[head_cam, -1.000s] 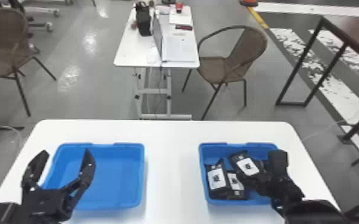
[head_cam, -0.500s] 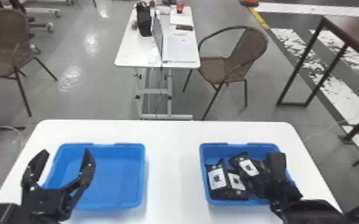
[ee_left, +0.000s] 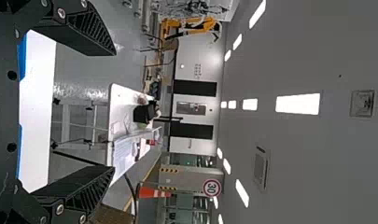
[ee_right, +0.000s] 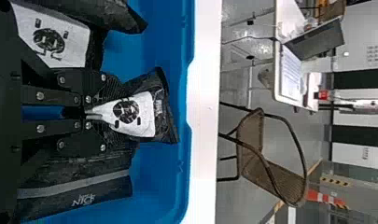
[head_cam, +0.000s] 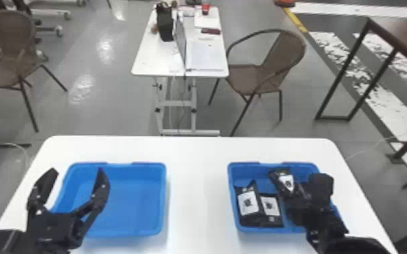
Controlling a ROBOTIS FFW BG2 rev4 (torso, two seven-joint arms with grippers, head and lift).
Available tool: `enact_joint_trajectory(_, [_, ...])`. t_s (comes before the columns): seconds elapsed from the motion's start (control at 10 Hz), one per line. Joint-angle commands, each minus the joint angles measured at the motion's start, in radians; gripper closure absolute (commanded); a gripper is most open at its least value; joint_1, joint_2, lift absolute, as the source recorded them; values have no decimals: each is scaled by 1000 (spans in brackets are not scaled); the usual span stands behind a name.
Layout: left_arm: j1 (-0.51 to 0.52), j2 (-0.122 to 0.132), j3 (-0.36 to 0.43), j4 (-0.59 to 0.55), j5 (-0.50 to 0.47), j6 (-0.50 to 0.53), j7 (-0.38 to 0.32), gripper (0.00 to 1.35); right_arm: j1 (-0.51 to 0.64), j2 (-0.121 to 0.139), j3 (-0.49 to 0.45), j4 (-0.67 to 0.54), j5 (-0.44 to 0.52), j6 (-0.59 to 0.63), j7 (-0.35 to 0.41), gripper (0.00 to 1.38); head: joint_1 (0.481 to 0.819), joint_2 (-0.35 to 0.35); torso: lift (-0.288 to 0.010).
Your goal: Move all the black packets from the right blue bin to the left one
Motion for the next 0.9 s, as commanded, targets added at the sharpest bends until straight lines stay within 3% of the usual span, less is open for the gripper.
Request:
enact_joint_trajectory(0.0, [-2, -3, 1, 1, 3, -2, 0, 159, 52, -4, 1, -101, -87, -35, 2, 1279, 695, -70, 0])
enact_joint_trajectory(0.1, [-6, -3, -1, 1, 15, 7, 0, 157, 86, -4, 4, -189, -141, -46, 38, 1279, 695, -65, 0])
enact_joint_trajectory(0.2, [-16, -3, 1, -3, 15, 9, 0, 157, 101, -8, 34, -298, -136, -28, 91, 1279, 695, -53, 0])
enact_joint_trajectory(0.4, [-49, -3, -4, -14, 74, 36, -26, 157, 58, -31, 169, -428, -95, -14, 165, 1279, 695, 22, 0])
enact_joint_trajectory(0.7, [-85, -3, -19, -83, 242, 156, -34, 157, -117, -23, 279, -374, -98, -11, 435, 1279, 695, 162, 0])
enact_joint_trajectory(0.8, [-100, -3, -30, -98, 316, 197, -46, 157, -145, -22, 330, -311, -148, -115, 449, 1279, 695, 199, 0])
